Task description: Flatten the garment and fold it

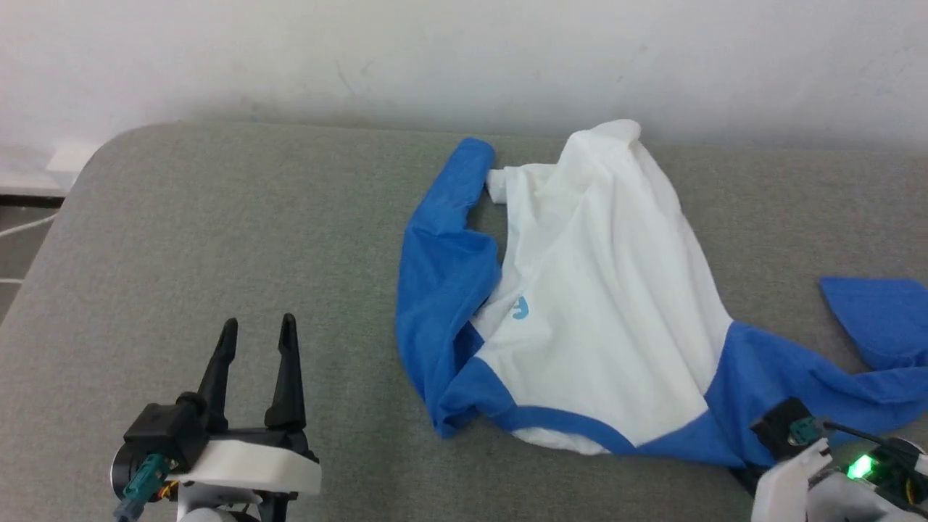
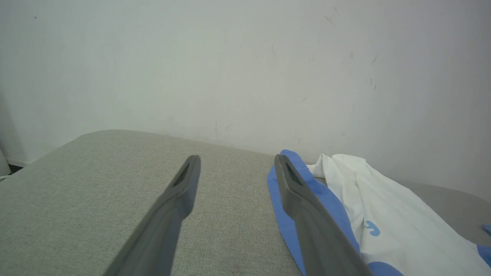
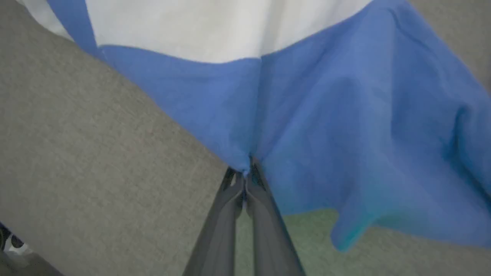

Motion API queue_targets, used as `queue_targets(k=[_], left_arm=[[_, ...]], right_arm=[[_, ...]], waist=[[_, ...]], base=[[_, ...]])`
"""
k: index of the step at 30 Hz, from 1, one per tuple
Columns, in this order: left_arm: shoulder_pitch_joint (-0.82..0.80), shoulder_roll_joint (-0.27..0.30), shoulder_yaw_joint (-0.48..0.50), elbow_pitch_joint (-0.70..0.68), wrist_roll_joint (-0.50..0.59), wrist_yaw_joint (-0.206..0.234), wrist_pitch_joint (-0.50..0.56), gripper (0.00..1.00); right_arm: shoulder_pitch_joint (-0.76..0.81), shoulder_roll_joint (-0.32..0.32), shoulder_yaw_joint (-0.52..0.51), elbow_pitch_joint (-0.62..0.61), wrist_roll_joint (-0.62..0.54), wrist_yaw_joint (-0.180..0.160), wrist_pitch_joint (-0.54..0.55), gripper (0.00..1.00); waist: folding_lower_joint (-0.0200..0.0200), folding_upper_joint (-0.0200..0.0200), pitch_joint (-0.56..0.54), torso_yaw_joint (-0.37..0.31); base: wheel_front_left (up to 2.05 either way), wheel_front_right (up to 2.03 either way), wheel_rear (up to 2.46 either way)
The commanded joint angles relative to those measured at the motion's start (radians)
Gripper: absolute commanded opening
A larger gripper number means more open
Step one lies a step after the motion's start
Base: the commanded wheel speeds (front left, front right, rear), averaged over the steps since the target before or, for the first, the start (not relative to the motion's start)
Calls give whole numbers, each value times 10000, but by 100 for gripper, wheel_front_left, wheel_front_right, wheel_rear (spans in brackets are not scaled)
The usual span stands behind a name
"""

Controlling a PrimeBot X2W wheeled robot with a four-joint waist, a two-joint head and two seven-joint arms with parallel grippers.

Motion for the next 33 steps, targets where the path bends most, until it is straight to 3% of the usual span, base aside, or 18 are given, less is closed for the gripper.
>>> queue_targets(k=[1,5,8,13,16,17,18,27,33], left_arm=[[53,-47,17,60,55,-64,-47,100],[110,-55,-65,185,22,-97,-47,100],[164,-57,-161,262,-65,-84,-47,100],[181,-58,-397,449,-112,-84,-47,100],[144,-59,-551,593,-128,-91,-47,100],[120,-59,-611,665,-119,-97,-47,100],[94,-59,-672,741,-92,-108,-47,100],[-525,10,-1191,1983,150,-210,211,100],[-1561,76,-1388,2858,201,30,1985,100]], right_arm=[[440,-418,83,-292,318,-11,357,0],[1001,-1585,-288,-1666,1009,-11,1536,0],[1571,-2108,-938,-2283,1360,-11,2554,0],[2714,-2111,-1987,-2694,1571,-11,4173,0],[2997,-1742,-2306,-2869,1382,-11,4304,0],[2997,-1624,-2345,-2934,1257,-11,4173,47],[2951,-1524,-2345,-3045,1106,-11,3965,100],[1551,-212,-2916,-4252,1449,-11,1480,100],[764,714,-3390,-4644,1016,-11,-585,100]], waist=[[-1,0,-455,-584],[-1,0,-631,-902],[-1,0,-698,-1032],[-1,0,-717,-1101],[-1,0,-643,-1126],[-1,0,-622,-1132],[-1,0,-595,-1147],[-1,0,-267,-1497],[-1,0,204,-1832]], base=[[0,0,0],[0,0,0],[0,0,0],[0,0,0],[0,0,0],[0,0,0],[0,0,0],[0,0,0],[0,0,0]])
